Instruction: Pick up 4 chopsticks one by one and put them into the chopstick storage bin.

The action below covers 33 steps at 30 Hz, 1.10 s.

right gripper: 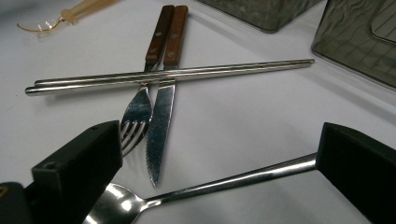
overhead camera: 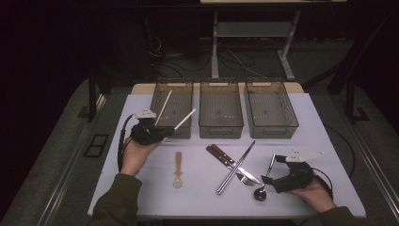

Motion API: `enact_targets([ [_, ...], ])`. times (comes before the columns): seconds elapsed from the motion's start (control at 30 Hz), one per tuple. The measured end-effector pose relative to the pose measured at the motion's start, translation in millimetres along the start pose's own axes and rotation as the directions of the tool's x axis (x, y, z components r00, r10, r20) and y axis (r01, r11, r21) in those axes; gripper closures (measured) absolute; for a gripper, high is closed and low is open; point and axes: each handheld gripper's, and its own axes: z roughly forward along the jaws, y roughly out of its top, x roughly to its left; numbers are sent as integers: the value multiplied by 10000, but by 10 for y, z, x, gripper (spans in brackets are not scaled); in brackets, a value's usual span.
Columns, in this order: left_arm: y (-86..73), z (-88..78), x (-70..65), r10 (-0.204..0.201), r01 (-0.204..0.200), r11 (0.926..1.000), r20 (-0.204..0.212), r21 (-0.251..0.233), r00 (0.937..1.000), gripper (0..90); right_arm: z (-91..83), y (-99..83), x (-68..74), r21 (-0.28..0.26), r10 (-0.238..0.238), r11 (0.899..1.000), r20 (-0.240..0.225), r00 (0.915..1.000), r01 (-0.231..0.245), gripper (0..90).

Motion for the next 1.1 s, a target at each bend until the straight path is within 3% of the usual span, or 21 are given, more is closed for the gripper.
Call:
enact_targets([
  [0.57, 529, 107, 313, -299, 279, 9991, -656, -317, 9974, 837, -10, -9, 5, 21, -15, 10000, 87, 10000, 15, 5],
  [0.87, 772, 229, 517, -422, 400, 9990, -1174, -210, 9922, 837, -16, -8, -1, -58, 41, 10000, 59, 10000, -41, 5],
  [1.0, 858, 288, 587, -667, 593, 9961, -1174, -659, 9908, 837, -23, -6, -1, -91, 42, 9999, 24, 10000, -42, 5],
  [1.1, 909, 376, 628, -626, 558, 9970, -1361, -533, 9887, 837, -24, -6, -5, -104, 81, 9999, -4, 10000, -81, 5],
])
